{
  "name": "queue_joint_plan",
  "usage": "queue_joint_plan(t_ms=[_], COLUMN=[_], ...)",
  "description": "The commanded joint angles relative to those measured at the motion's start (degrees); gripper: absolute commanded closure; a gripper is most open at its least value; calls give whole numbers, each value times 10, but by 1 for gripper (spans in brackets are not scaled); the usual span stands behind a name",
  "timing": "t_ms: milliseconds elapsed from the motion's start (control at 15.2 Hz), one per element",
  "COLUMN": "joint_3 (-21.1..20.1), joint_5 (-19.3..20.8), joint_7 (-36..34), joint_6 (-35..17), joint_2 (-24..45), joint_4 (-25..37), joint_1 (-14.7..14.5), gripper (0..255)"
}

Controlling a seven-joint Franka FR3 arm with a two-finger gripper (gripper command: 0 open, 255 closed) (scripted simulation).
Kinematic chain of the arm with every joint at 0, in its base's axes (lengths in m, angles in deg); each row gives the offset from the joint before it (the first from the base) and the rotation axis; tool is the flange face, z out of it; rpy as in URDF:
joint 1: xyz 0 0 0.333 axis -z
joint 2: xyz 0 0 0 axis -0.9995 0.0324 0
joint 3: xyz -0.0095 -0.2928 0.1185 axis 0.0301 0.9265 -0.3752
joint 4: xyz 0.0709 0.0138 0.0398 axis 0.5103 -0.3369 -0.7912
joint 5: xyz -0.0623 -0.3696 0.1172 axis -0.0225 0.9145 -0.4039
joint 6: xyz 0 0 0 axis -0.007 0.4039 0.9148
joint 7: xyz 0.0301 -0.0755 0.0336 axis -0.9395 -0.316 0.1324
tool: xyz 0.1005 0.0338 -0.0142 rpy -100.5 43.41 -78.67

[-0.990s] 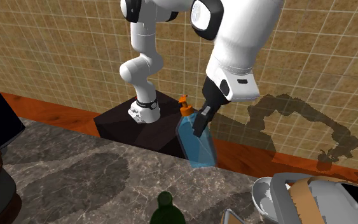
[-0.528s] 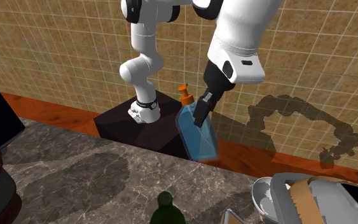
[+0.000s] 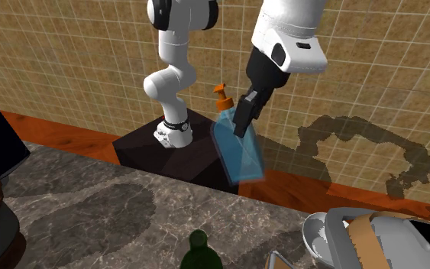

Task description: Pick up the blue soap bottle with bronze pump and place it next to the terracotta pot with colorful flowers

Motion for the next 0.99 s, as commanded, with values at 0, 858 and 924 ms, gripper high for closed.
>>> queue_joint_plan(t_ms=[0, 858, 924], joint_3=[1, 23, 27], joint_5=[-3, 30, 36], joint_7=[4, 62, 70], joint_6=[22, 36, 29], joint_2=[11, -64, -79], joint_4=[33, -18, -38], joint_1=[4, 28, 31], gripper=[255, 255, 255])
